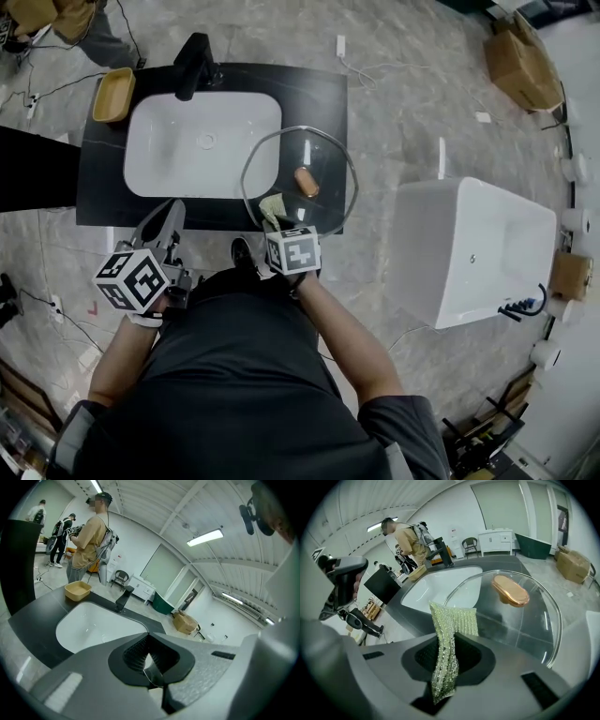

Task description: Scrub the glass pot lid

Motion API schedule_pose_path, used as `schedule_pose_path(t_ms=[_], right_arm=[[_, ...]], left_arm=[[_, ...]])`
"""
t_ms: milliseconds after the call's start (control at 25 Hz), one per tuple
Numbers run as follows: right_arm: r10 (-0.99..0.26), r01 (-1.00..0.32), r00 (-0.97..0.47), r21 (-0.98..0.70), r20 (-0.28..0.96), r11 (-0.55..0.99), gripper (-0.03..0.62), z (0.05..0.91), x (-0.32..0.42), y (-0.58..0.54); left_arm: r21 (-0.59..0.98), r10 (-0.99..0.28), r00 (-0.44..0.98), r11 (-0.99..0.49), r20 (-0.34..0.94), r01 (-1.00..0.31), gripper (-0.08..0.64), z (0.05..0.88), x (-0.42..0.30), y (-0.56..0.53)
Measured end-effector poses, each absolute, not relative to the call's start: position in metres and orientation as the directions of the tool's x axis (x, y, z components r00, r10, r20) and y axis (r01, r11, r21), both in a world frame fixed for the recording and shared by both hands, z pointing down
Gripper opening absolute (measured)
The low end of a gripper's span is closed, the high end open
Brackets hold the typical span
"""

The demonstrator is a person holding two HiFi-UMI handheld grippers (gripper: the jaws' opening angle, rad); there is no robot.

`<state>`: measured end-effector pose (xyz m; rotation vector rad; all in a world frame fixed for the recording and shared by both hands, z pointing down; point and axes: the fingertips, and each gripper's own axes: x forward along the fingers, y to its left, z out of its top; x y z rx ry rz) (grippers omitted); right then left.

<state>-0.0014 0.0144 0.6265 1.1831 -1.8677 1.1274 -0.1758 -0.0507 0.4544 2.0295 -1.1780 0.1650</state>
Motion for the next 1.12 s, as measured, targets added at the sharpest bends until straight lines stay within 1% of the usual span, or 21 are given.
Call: schedule_pose_path(t_ms=[80,240,320,400,480,520,600,680,760,840,920,1120], right_arm=[[-0.347,-0.914,-0.396,-0.326,0.850,0.242,0.066,0.626,-0.008,0.014],[-0.302,-0.867,-0.490,-0.422,0.818,0.265,0.066,0.617,-0.025,0.011],[-0.294,-0.852,-0.510,-0.428,0.808,0.302,0.066,0.607,-0.026,-0.004],[-0.297,-0.837,-0.512,-0.390,0.806,0.384,0.066,0.592,-0.025,-0.034],[-0.294,-0.798,-0.505,-0.310,0.812,0.516,0.066,0.576,-0.029,-0.074],[-0.281,-0.761,-0.498,-0.258,0.820,0.596,0.066,0.570,-0.033,-0.094],[-0.237,-0.644,-0.465,-0.142,0.853,0.752,0.066,0.565,-0.042,-0.130],[-0.207,-0.497,-0.382,-0.012,0.901,0.868,0.066,0.573,-0.046,-0.160],[-0.197,-0.351,-0.261,0.098,0.945,0.931,0.066,0.593,-0.042,-0.181],[-0.159,-0.248,-0.142,0.120,0.977,0.961,0.066,0.622,-0.030,-0.181],[-0.125,-0.196,-0.090,0.106,0.988,0.975,0.066,0.642,-0.025,-0.169],[-0.098,-0.140,-0.149,0.077,0.984,0.987,0.066,0.649,-0.041,-0.127]], left_arm=[[0.561,-0.698,0.554,-0.259,0.453,-0.786,0.000,0.455,-0.184,-0.050],[0.587,-0.727,0.525,-0.207,0.443,-0.783,0.000,0.458,-0.197,-0.045],[0.604,-0.747,0.501,-0.169,0.437,-0.779,0.000,0.459,-0.208,-0.043],[0.611,-0.770,0.469,-0.133,0.432,-0.780,0.000,0.457,-0.223,-0.039],[0.606,-0.792,0.428,-0.094,0.435,-0.790,0.000,0.458,-0.240,-0.033],[0.602,-0.801,0.406,-0.071,0.441,-0.795,0.000,0.459,-0.248,-0.028],[0.594,-0.813,0.362,-0.025,0.456,-0.804,0.000,0.463,-0.263,-0.016],[0.590,-0.820,0.325,0.019,0.472,-0.807,0.000,0.467,-0.273,-0.003],[0.591,-0.824,0.296,0.058,0.484,-0.805,0.000,0.470,-0.277,0.009],[0.595,-0.827,0.272,0.093,0.493,-0.798,0.000,0.473,-0.279,0.018],[0.600,-0.828,0.253,0.120,0.500,-0.791,0.000,0.477,-0.281,0.025],[0.611,-0.821,0.248,0.149,0.515,-0.777,0.000,0.489,-0.273,0.034]])
